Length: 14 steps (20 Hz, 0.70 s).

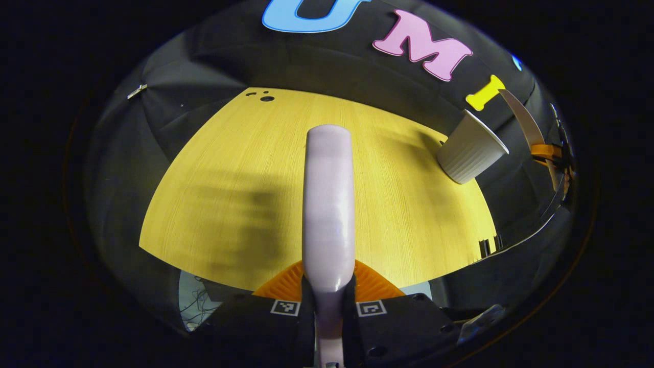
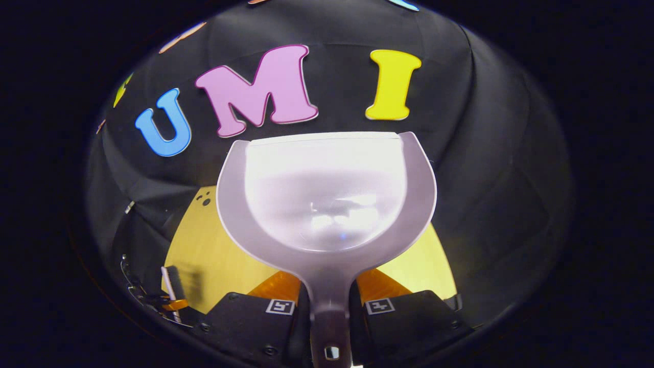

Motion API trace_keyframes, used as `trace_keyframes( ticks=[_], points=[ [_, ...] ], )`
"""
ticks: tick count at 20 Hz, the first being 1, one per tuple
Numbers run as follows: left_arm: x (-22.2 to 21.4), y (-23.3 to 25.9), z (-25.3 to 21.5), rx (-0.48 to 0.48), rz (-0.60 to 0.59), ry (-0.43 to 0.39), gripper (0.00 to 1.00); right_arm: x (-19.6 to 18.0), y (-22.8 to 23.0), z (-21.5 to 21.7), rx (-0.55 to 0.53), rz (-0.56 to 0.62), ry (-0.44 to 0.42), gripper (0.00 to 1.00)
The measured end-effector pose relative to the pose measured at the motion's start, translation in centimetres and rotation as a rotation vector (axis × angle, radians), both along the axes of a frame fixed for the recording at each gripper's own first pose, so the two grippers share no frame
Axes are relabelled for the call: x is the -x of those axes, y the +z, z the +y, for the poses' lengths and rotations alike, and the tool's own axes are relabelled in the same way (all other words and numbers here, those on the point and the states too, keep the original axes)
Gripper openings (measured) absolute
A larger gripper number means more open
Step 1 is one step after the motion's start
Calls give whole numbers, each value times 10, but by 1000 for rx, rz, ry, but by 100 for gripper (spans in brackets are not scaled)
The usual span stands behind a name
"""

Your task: Pick up the small broom and dustpan from the desktop, sweep the trash into the dustpan with the broom, and then empty the trash into the garbage bin.

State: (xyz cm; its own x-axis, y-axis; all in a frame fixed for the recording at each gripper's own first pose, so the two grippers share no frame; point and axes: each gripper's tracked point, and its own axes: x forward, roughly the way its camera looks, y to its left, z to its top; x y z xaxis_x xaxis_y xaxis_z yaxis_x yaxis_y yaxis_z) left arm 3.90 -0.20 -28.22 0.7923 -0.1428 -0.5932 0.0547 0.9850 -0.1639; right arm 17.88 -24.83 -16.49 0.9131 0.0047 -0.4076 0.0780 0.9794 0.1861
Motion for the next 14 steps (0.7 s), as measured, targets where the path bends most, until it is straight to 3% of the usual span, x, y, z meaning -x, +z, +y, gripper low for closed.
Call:
trace_keyframes(
  ticks=[1,5,7,8,9,14],
  points=[
    [-2,-1,-1,-1,2,-3,26,2,-8,7,-1,18,20,35],
    [-14,-8,-4,-3,19,-5,25,14,-47,32,21,89,87,31],
    [-25,-13,-6,-1,41,-2,26,22,-71,43,11,144,115,35],
    [-32,-15,-7,-3,48,-1,25,23,-84,47,8,176,126,31],
    [-39,-16,-9,-7,57,0,25,23,-94,48,9,206,134,35],
    [-80,-29,-14,-82,125,-3,26,21,-135,56,-7,327,141,35]
  ],
)
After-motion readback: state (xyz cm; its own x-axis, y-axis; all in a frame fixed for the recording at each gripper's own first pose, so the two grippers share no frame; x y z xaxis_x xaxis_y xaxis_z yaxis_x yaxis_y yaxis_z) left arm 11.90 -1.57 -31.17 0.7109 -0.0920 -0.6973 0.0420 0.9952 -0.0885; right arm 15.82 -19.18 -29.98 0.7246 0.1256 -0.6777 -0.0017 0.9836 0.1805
